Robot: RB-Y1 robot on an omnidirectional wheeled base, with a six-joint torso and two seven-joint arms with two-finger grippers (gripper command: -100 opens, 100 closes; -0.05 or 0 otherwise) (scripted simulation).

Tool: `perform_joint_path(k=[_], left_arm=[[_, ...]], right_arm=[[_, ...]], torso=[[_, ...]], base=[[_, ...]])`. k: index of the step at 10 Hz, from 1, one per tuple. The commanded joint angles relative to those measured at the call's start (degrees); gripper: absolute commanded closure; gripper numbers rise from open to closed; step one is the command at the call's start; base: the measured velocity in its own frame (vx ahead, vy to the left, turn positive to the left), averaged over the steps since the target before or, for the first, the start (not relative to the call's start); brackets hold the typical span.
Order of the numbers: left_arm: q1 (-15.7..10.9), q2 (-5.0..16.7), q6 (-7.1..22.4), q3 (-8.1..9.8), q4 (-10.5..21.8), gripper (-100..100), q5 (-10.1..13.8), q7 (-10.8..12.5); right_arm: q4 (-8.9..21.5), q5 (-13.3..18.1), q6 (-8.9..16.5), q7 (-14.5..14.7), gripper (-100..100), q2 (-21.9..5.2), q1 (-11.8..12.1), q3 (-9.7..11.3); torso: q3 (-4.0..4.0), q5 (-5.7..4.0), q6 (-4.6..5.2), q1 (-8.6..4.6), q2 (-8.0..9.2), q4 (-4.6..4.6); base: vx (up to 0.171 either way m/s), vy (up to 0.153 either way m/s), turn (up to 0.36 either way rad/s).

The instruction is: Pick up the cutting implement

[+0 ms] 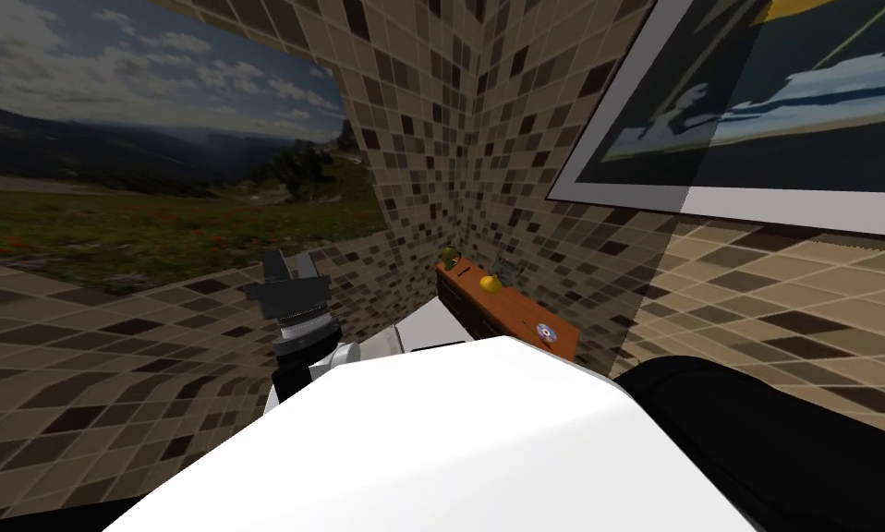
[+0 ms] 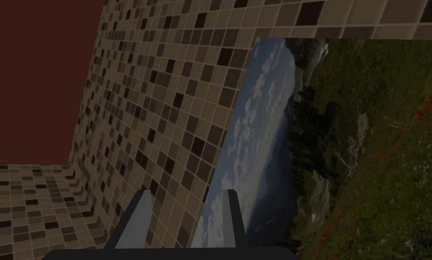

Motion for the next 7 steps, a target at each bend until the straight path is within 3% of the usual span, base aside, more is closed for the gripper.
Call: perform_joint_path(k=[1, 3, 4, 7], left_arm=[[0.0, 0.0, 0.0, 0.0, 0.0, 0, 0.0, 0.0], [0.0, 0.0, 0.0, 0.0, 0.0, 0, 0.0, 0.0], [0.0, 0.0, 0.0, 0.01, 0.0, 0, 0.0, 0.0], [0.0, 0.0, 0.0, 0.01, 0.0, 0, 0.0, 0.0]], right_arm=[[2.1, -0.3, 1.8, 1.3, -100, -2.6, 0.2, 2.0], [5.1, -0.7, 3.6, 2.9, -100, -5.1, 0.1, 4.4], [5.2, -0.7, 3.6, 2.9, -100, -5.1, 0.1, 4.4], [9.3, -1.6, 6.0, 5.2, -100, -8.1, -0.4, 7.6]], torso=[[0.0, 0.0, 0.0, 0.0, 0.0, 0.0], [-0.03, -0.03, -0.01, -0.18, -0.04, -0.01], [-0.02, -0.06, -0.02, -0.3, -0.03, 0.0], [0.02, -0.05, -0.01, -0.29, 0.04, 0.01]], base=[[0.053, -0.057, 0.375], [0.045, -0.105, 0.432], [0.013, -0.107, 0.182], [0.008, -0.115, 0.362]])
